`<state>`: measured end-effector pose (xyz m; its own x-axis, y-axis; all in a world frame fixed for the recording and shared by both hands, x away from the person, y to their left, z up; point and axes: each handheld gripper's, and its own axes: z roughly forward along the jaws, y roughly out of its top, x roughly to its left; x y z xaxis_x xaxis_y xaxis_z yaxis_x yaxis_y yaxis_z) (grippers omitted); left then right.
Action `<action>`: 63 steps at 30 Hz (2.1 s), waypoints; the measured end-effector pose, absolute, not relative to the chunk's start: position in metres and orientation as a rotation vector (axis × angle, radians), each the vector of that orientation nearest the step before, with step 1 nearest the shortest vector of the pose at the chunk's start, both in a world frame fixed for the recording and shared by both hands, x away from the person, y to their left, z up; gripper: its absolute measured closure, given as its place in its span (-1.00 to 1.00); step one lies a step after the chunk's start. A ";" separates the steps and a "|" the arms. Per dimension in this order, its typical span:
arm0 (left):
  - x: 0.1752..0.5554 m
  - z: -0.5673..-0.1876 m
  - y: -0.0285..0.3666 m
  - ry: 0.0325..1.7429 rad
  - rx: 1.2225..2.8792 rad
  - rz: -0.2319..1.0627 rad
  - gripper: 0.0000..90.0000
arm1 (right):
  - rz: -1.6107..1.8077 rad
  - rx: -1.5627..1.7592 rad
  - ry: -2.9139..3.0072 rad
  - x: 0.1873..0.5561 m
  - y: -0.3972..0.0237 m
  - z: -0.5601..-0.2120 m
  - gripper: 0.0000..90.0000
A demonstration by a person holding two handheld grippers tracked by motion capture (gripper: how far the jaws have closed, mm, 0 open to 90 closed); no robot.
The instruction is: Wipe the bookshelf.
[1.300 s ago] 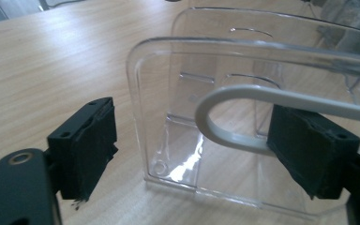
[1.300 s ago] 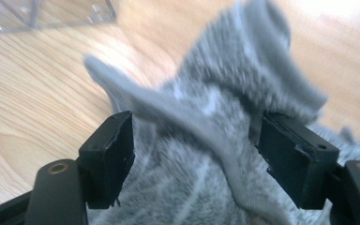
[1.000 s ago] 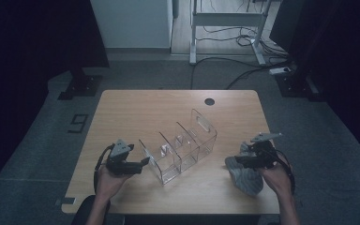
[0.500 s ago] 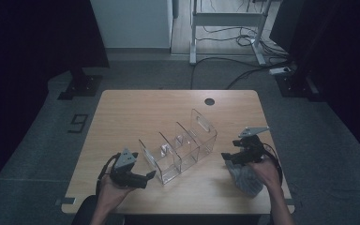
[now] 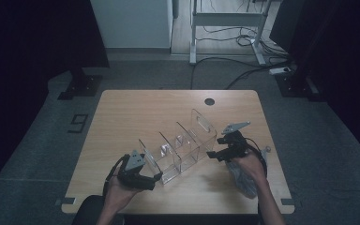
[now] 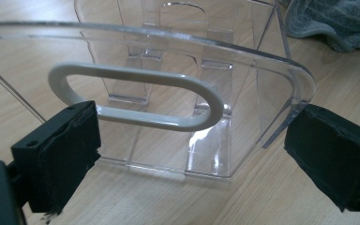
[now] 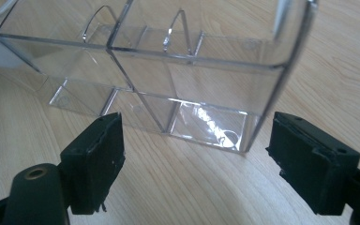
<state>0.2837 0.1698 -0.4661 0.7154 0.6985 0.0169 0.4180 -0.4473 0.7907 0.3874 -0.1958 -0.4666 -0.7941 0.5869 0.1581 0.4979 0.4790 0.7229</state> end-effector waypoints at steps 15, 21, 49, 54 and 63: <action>0.298 -0.463 0.192 0.934 2.078 0.446 -0.66 | 1.186 0.892 2.643 0.381 -0.185 -0.461 -0.59; 0.304 -0.462 0.198 0.953 2.083 0.452 -0.62 | 1.202 0.939 2.627 0.385 -0.184 -0.465 -0.63; 0.335 -0.431 0.207 1.083 2.075 0.512 -0.21 | 1.141 0.846 2.753 0.368 -0.156 -0.474 -0.64; 0.340 -0.438 0.206 1.126 2.091 0.516 0.02 | 1.148 0.835 2.766 0.367 -0.157 -0.474 -0.63; 0.342 -0.437 0.206 1.095 2.130 0.530 0.32 | 1.146 0.920 2.657 0.365 -0.192 -0.460 -0.63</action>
<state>0.3424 0.2056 -0.4367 0.5642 0.8242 0.0489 0.5495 -0.4191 0.7228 0.3650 -0.1916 -0.4604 -0.8112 0.5687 0.1363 0.4893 0.5324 0.6908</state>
